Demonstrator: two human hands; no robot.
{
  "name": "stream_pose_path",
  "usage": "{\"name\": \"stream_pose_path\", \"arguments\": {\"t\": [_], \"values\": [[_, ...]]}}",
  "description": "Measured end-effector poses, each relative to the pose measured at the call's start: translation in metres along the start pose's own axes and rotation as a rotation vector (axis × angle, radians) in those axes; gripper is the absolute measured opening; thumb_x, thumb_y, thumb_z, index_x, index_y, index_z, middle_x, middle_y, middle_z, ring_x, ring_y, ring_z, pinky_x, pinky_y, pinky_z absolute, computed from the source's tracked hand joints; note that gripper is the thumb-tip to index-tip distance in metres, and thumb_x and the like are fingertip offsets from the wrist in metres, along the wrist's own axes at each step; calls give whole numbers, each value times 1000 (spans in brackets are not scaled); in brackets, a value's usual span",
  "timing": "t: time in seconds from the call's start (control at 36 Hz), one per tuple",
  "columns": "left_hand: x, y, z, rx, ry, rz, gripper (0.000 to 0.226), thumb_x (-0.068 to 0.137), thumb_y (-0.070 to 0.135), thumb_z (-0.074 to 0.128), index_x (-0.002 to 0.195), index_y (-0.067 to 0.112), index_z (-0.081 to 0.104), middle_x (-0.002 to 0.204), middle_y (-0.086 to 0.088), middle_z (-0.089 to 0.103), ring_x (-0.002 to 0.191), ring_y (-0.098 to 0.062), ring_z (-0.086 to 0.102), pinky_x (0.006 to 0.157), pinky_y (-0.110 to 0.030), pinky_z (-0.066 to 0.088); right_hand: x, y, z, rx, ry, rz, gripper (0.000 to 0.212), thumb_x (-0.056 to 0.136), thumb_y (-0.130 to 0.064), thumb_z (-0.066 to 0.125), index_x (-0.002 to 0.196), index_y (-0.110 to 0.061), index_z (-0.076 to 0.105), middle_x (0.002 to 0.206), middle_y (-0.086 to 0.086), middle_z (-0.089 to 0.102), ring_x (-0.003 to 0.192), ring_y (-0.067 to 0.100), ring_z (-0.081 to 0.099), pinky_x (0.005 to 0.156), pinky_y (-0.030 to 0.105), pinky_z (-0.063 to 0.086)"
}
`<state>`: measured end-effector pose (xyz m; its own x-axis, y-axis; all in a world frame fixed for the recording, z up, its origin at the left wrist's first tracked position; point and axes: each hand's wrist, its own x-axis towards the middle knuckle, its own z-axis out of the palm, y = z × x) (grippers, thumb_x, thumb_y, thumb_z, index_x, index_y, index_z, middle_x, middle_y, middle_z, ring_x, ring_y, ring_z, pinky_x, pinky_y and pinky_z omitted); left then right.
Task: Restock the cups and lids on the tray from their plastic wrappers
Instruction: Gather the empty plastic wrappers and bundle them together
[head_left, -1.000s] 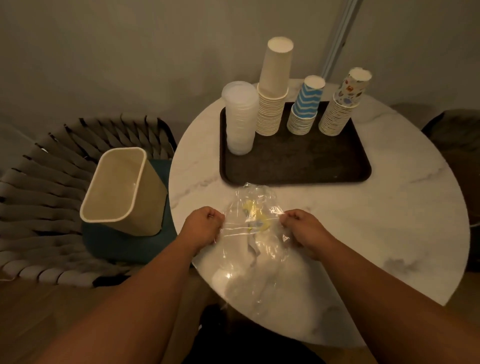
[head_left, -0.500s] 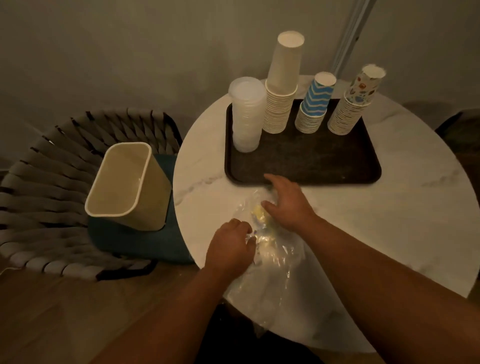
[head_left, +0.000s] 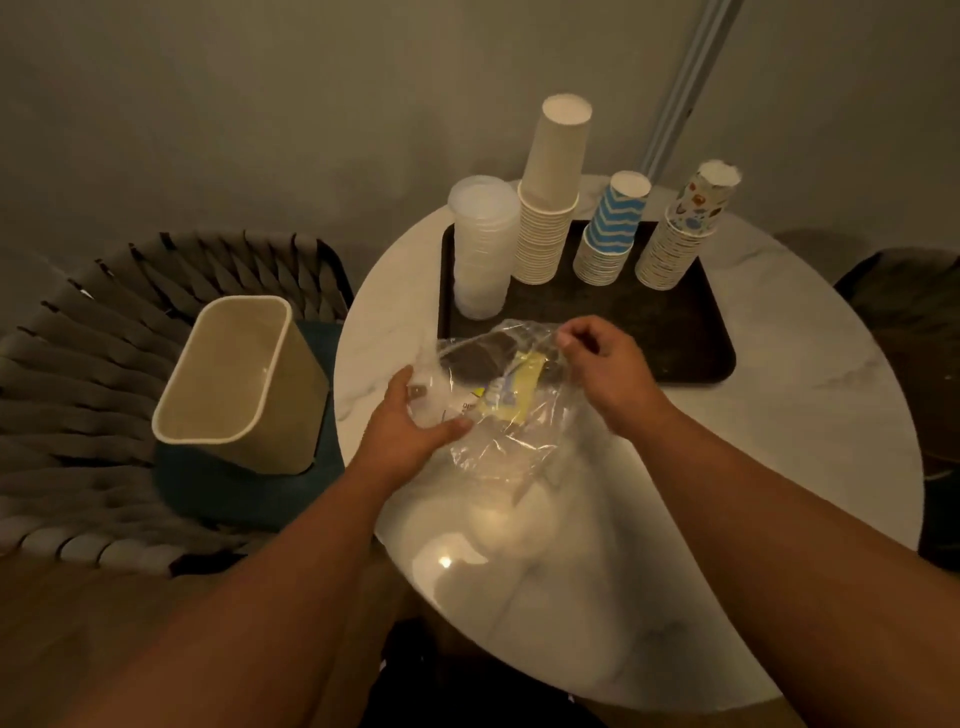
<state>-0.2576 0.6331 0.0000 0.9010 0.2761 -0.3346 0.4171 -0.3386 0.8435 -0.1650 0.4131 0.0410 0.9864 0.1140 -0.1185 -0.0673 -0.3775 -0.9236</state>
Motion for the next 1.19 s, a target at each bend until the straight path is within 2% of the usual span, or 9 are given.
{"name": "stream_pose_path", "arguments": {"t": [0.08,0.17,0.28,0.39,0.47,0.67,0.92,1.06,1.19], "values": [[13,13,-12,81,65,120,22,82,19,79,97,18,64,96,-1,67,88,-15,62,85,-31,50,0,-6,-12,12,54,-94,9,96,-15,59,95,-24,64,93,-2,64,80,3,58,75,20,50],[22,18,-16,260,296,374,4,86,12,71,85,12,67,88,-1,63,86,-21,57,78,-29,44,-7,-6,-23,-119,132,-240,10,93,-13,63,94,-23,62,111,-2,56,89,-5,54,82,12,45],[21,-3,-19,525,314,702,8,74,6,70,75,14,70,81,-5,65,82,-22,55,77,-31,38,-29,17,-34,-323,-3,-322,18,79,-7,71,91,-18,63,126,-3,55,105,-8,52,92,18,46],[3,-41,-12,776,-4,804,14,62,12,73,72,20,69,79,0,66,75,-26,62,72,-32,47,-57,68,-27,-569,-290,-288,68,64,-34,71,129,-20,57,142,3,50,131,21,46,111,27,29],[-14,-56,-10,875,-191,836,12,63,20,74,75,21,72,86,-1,68,82,-26,65,77,-36,52,-68,99,-13,-719,-384,-374,81,58,-30,85,133,-18,58,137,8,56,121,30,55,106,38,41],[-20,-71,-17,969,-365,901,29,79,36,51,81,18,74,118,-8,68,117,-34,60,92,-42,52,-82,125,-5,-897,-445,-695,69,64,-35,77,128,-21,57,127,10,59,111,29,53,93,40,50],[-11,-53,-32,866,-427,811,45,66,42,64,102,15,59,103,-9,63,87,-30,64,80,-42,57,-77,116,-11,-884,-606,-773,52,95,-59,36,113,-27,72,119,6,67,102,31,64,85,43,54],[-9,-46,-24,1150,-280,1137,93,53,60,72,135,26,44,128,-9,46,113,-30,44,90,-47,46,-78,115,-9,-921,-634,-726,41,86,-57,55,115,-32,71,122,3,65,108,29,61,86,42,50],[-12,-32,-10,1257,-352,1154,94,56,70,68,138,30,45,155,-13,22,135,-38,31,106,-58,28,-79,112,-7,-923,-615,-726,41,84,-59,55,111,-34,72,121,1,65,107,28,60,84,42,50]]}}
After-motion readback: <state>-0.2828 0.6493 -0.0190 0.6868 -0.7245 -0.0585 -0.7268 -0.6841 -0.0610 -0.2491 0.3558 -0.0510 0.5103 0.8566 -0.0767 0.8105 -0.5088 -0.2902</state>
